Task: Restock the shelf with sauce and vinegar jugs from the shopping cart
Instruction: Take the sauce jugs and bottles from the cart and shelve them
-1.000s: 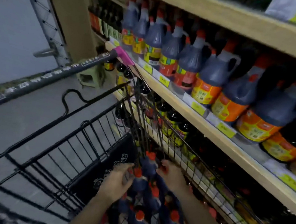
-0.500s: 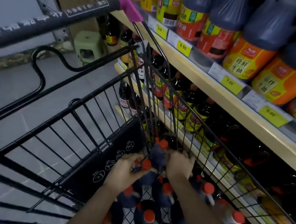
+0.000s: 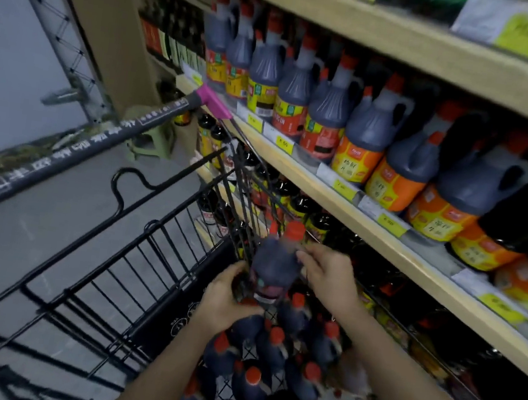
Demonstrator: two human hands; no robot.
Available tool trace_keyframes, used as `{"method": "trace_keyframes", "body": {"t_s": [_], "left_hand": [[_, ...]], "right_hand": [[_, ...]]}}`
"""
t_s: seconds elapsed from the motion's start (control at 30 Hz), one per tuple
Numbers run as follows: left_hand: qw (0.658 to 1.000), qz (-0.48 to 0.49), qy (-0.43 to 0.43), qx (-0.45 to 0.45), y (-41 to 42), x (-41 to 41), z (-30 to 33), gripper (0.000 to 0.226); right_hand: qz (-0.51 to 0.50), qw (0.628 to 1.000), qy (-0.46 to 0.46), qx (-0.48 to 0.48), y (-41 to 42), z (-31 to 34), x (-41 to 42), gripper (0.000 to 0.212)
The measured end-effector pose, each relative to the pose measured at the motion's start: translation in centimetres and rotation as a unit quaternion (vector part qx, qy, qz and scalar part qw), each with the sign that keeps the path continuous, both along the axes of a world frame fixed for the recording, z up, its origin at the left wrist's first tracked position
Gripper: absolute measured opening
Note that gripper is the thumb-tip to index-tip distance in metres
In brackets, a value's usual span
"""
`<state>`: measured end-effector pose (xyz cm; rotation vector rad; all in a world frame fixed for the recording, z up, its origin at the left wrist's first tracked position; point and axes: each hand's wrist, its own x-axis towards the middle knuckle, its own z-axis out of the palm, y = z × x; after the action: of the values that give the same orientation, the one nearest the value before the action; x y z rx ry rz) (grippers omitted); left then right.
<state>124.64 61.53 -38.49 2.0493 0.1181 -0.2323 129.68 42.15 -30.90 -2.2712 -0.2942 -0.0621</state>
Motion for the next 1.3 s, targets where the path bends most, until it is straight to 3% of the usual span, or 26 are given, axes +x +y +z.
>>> {"method": "trace_keyframes", "body": {"t_s": [0.13,0.3,0.33,0.4,0.47,0.5,0.63,0.8,1.0,1.17,1.3], "left_hand": [[0.996,-0.032,-0.012,-0.079,-1.6,-0.1,2.8,0.095],[0.995,0.025,-0.033,-0.094,-3.2,-1.7,5.5,0.076],[0.994,0.032,-0.038,-0.093,-3.5,-2.1,6.0,0.074],[0.994,0.036,-0.046,-0.088,-4.0,-2.5,6.8,0.074],[0.996,0.027,-0.046,-0.076,-4.4,-2.5,7.2,0.075],[0.996,0.018,-0.045,-0.07,-4.5,-2.5,7.2,0.077],[0.998,-0.02,-0.041,-0.048,-4.6,-2.5,6.5,0.09],[0.995,-0.069,-0.044,-0.059,-5.7,-3.8,5.3,0.09],[0.982,-0.183,-0.033,-0.041,-4.6,-4.2,2.0,0.098],[0.984,-0.161,0.013,0.073,1.1,-1.9,-6.0,0.081],[0.992,-0.095,0.066,0.049,1.5,0.3,-11.0,0.073]], "right_hand": [[0.038,0.993,0.076,0.081,-1.4,6.5,-0.6,0.014],[0.012,0.978,0.102,0.183,-1.9,8.9,-1.9,0.01],[0.014,0.967,0.134,0.215,-1.8,8.6,-2.3,0.02],[0.037,0.944,0.196,0.262,-1.1,7.1,-3.7,0.06],[0.031,0.943,0.185,0.274,0.0,5.7,-4.9,0.095],[0.005,0.946,0.163,0.279,0.4,5.0,-5.1,0.1],[-0.106,0.94,0.126,0.298,0.9,3.6,-6.6,0.088],[-0.192,0.906,0.154,0.345,0.5,0.4,-10.0,0.111],[-0.259,0.896,0.142,0.332,-1.5,-1.3,-12.2,0.085],[-0.283,0.88,0.158,0.348,-4.4,-5.3,-13.7,0.091],[-0.297,0.88,0.153,0.336,-5.4,-8.7,-13.9,0.095]]}}
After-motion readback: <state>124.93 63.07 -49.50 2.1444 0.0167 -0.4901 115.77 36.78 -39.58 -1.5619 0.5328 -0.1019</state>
